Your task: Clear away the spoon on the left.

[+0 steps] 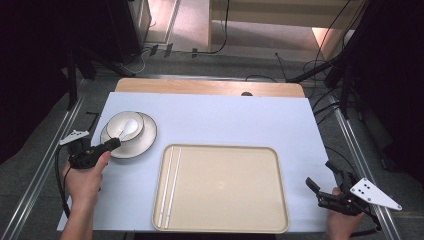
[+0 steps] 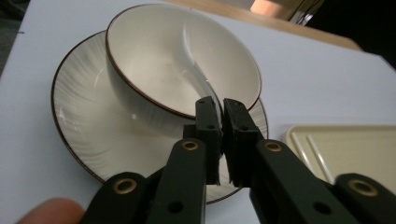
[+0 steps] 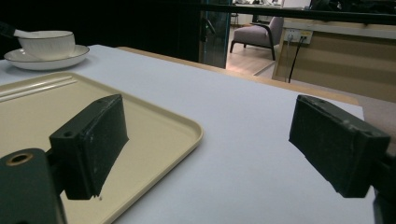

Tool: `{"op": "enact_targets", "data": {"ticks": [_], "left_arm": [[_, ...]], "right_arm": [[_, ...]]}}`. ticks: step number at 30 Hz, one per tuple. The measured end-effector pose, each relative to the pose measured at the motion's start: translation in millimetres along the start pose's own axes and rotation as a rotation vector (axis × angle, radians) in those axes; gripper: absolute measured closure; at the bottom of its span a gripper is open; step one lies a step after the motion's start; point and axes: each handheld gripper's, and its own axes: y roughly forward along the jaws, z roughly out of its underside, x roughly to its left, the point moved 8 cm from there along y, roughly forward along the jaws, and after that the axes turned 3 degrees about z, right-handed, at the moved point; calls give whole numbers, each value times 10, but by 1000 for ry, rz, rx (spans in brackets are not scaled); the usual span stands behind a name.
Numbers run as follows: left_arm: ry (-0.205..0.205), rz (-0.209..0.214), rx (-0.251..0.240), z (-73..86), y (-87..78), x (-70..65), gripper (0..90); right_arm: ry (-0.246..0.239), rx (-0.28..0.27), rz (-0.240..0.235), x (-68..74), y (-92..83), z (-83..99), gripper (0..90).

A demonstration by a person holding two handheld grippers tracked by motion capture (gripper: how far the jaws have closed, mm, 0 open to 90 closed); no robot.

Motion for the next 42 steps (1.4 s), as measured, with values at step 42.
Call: {"op": "enact_targets", "data": {"ticks": [42], "left_arm": [[128, 189, -37, 175, -41, -825, 868]], "right_arm": [[4, -19, 11, -34, -35, -25, 119]]}}
